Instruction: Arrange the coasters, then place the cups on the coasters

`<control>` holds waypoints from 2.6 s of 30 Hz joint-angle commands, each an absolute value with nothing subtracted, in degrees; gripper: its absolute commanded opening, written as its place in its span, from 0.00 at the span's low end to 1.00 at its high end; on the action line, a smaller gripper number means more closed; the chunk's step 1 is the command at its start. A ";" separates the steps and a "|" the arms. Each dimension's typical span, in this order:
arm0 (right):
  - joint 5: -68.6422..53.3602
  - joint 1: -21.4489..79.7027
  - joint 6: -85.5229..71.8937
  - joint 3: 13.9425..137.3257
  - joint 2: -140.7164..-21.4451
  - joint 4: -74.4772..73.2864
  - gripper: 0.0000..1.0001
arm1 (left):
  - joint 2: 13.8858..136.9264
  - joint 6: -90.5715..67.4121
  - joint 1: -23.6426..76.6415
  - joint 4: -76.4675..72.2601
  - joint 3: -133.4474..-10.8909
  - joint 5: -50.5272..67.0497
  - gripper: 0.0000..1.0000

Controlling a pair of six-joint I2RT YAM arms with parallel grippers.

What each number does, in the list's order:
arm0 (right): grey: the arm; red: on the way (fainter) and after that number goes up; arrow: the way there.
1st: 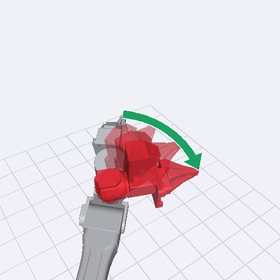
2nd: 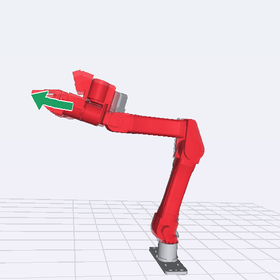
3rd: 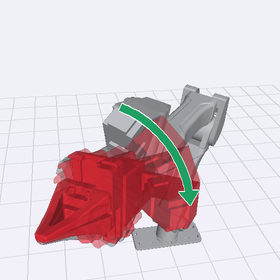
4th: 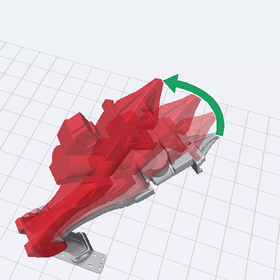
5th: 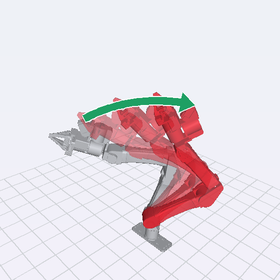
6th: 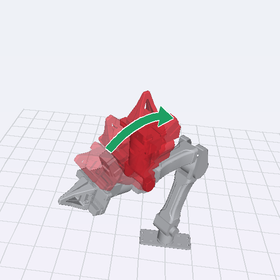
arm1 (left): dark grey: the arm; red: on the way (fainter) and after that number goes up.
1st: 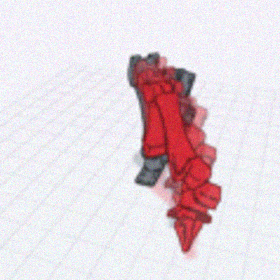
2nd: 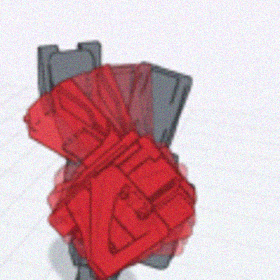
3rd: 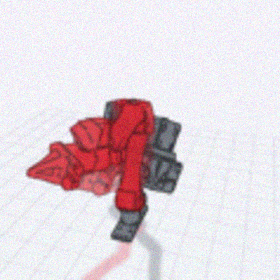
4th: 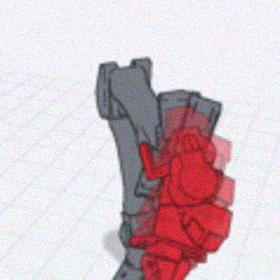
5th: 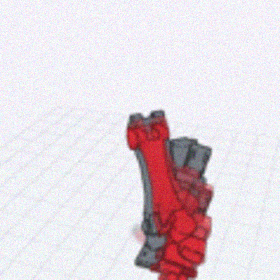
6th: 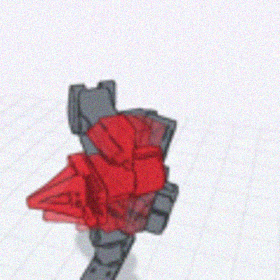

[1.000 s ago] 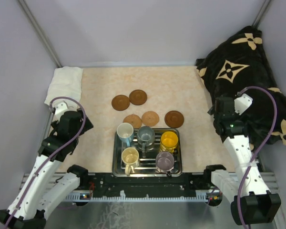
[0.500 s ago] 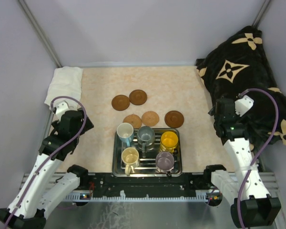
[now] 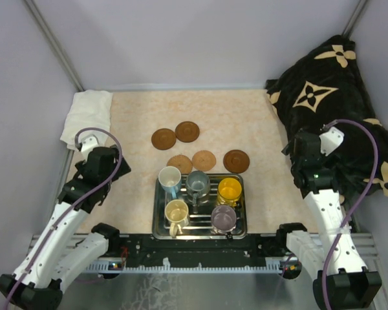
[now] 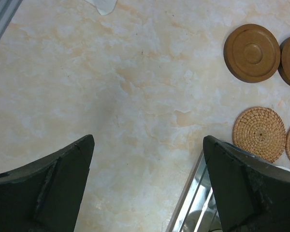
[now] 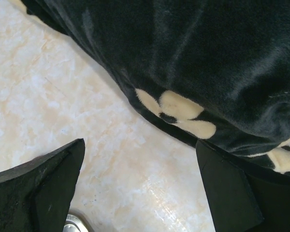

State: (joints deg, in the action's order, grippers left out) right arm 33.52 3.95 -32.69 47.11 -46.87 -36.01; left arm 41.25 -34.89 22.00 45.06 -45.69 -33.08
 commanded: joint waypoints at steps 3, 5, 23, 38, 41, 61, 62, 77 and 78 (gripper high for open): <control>24.55 3.68 -27.63 47.64 -46.74 -30.13 0.99 | 46.45 -32.49 21.77 35.97 -45.72 -28.07 1.00; 19.13 3.74 -25.95 48.52 -48.49 -28.30 0.99 | 49.84 -32.15 21.77 34.35 -46.61 -27.19 1.00; 13.20 22.31 -14.82 75.86 -86.51 -20.48 0.64 | 78.32 -28.60 21.31 14.40 -55.86 -23.84 1.00; 6.96 29.17 -9.42 100.91 -116.99 -21.19 0.32 | 102.07 -27.83 16.62 10.55 -68.57 -16.98 1.00; 8.51 30.57 -9.11 106.16 -121.86 -23.25 0.59 | 105.97 -27.13 16.61 12.09 -71.97 -17.39 1.00; 7.90 33.94 -6.96 121.79 -137.54 -30.09 0.60 | 114.55 -25.32 16.61 13.60 -75.92 -15.38 1.00; 7.84 34.08 -6.89 122.00 -137.94 -30.18 0.60 | 114.81 -25.40 16.61 13.74 -76.12 -15.46 0.99; 13.31 34.85 -7.97 120.58 -140.80 -32.33 0.51 | 117.15 -25.16 16.57 14.70 -77.97 -14.31 0.89; 14.05 34.74 -8.12 118.67 -140.04 -31.81 0.51 | 117.18 -25.04 16.61 14.76 -78.19 -13.91 0.89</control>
State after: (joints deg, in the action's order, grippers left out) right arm 9.50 34.70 -7.84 121.47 -140.88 -31.33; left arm 115.20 -25.41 16.86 13.32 -77.21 -16.23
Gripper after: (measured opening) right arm 0.510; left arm 0.897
